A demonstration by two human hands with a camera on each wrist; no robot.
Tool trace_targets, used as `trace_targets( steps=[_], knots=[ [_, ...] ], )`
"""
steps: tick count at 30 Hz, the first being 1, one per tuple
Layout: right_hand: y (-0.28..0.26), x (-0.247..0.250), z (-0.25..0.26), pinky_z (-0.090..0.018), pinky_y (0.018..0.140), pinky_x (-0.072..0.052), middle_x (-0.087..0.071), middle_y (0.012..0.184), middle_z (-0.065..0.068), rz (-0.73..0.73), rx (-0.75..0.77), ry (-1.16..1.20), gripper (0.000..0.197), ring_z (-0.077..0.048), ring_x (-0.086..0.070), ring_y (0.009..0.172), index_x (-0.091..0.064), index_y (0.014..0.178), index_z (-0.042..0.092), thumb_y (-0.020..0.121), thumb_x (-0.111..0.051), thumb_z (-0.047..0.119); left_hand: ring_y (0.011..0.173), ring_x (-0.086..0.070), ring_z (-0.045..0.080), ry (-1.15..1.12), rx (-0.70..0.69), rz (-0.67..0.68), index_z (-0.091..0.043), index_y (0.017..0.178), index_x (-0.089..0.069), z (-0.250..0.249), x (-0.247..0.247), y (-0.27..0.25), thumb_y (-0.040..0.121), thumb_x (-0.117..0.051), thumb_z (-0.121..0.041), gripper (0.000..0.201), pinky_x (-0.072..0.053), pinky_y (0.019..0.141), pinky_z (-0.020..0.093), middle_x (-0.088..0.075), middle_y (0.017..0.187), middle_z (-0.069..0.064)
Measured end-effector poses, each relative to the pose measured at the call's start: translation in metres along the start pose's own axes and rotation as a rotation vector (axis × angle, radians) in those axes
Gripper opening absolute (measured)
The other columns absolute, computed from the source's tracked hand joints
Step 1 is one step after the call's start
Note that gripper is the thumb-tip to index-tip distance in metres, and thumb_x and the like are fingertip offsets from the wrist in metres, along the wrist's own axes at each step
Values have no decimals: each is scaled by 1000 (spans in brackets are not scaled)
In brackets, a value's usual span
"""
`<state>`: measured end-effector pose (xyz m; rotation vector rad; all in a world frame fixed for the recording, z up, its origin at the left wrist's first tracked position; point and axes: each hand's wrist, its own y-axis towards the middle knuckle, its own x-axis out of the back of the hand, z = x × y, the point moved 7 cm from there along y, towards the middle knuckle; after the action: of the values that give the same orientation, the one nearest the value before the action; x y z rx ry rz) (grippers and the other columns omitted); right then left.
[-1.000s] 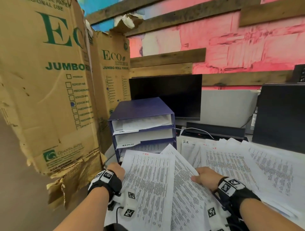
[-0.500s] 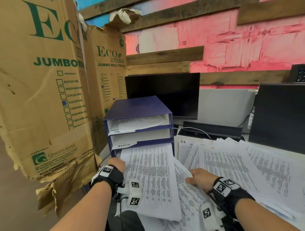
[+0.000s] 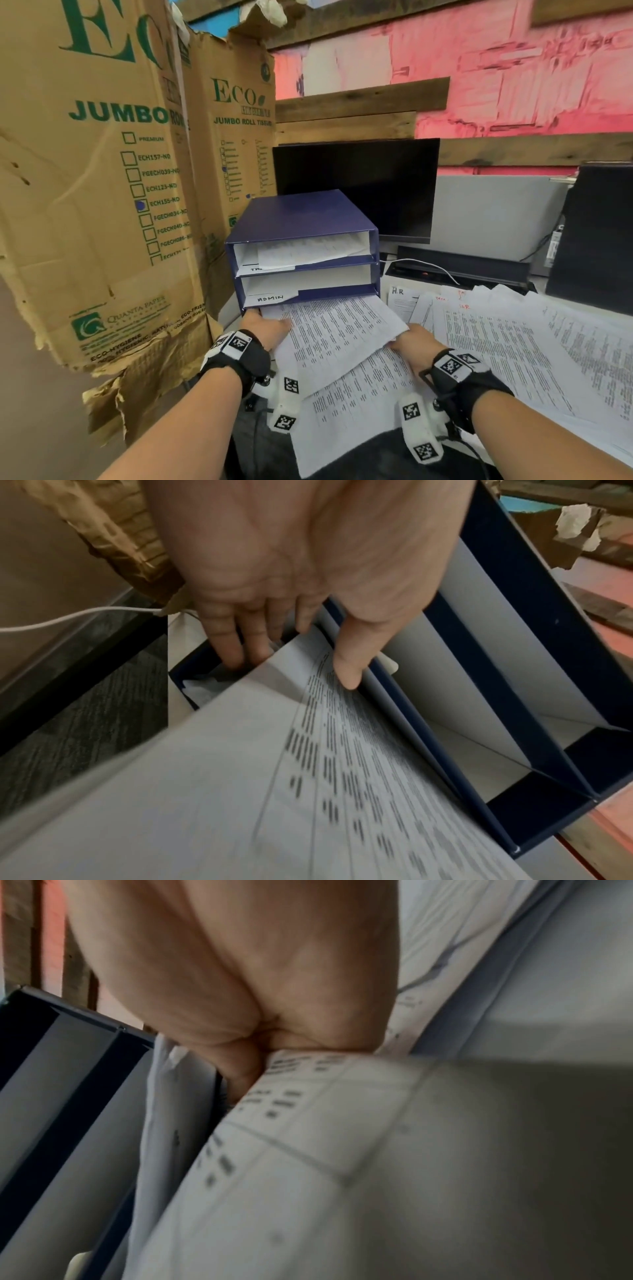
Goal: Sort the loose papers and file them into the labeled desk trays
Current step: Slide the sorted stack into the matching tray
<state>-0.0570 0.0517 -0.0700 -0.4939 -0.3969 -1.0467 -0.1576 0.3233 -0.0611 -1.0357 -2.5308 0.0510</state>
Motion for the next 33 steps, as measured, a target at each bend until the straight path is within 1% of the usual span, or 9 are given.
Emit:
trace_targets(
  steps=[3, 6, 8, 14, 17, 20, 26, 30, 33],
  knots=[
    [6, -5, 7, -24, 70, -46, -63, 96, -8, -48, -1, 158, 21, -17, -58, 84, -63, 105, -2, 92, -54, 13, 118, -52, 29, 109, 0, 12, -7, 145, -31, 3, -1, -4, 84, -69, -30, 75, -44, 98, 30, -47, 138, 12],
    [22, -15, 2, -45, 92, -51, -70, 96, -14, -45, -25, 324, 14, -30, -65, 93, -68, 93, 4, 85, -61, 14, 124, -46, 26, 83, -2, 53, -5, 147, -26, 2, -6, -12, 88, -65, -30, 75, -36, 91, 21, -41, 142, 11],
    [29, -17, 2, -44, 95, -48, -70, 97, -18, -60, -34, 380, 7, -32, -64, 96, -68, 82, 8, 85, -61, 8, 132, -40, 28, 76, -23, 79, -6, 148, -26, 2, -9, -15, 86, -69, -26, 77, -35, 100, 25, -33, 150, 13],
    [23, -23, 1, -47, 88, -53, -72, 98, -14, 38, -188, 582, 46, -33, -68, 93, -65, 101, 9, 90, -52, 51, 78, -62, 26, -10, -70, -85, -4, 102, -67, 2, 7, 3, 77, -75, -3, 26, -51, 77, 27, -65, 90, 15],
    [4, -31, -5, -40, 67, -58, -70, 107, -13, 276, -244, 505, 59, -29, -69, 89, -61, 113, 16, 89, -40, 66, 83, -67, 29, -32, -78, -138, -7, 98, -71, 0, 12, 7, 80, -72, -7, 18, -54, 80, 30, -71, 93, 15],
    [-3, -22, -11, -30, 51, -54, -67, 105, -14, 258, -217, 328, 43, -20, -68, 59, -52, 125, 9, 92, -59, 35, 65, -60, 23, -31, -89, -128, -2, 109, -66, -1, 5, 4, 82, -69, -8, 27, -49, 61, 22, -67, 80, 15],
    [7, -27, 14, -29, 50, -57, -69, 99, -16, 78, -125, 518, 19, -21, -66, 61, -56, 113, 4, 95, -53, 7, 105, -60, 31, 52, -68, -33, -9, 140, -38, 1, 0, -3, 83, -68, -25, 66, -49, 94, 33, -54, 125, 16],
    [11, -35, 33, -34, 51, -59, -62, 88, -16, 5, -113, 792, 7, -27, -64, 67, -49, 100, 6, 95, -51, 2, 55, -55, 23, 24, 45, 129, -15, 134, -35, 10, 0, -11, 74, -80, -18, 75, -47, 46, 27, -57, 91, 16],
    [10, -39, 43, -37, 65, -60, -61, 102, -21, 68, -22, 944, 16, -33, -66, 84, -48, 106, 2, 92, -55, 0, 54, -53, 19, 12, 39, 168, -11, 132, -44, 8, 1, -5, 63, -86, -3, 81, -46, 44, 26, -56, 108, 17]
  ],
)
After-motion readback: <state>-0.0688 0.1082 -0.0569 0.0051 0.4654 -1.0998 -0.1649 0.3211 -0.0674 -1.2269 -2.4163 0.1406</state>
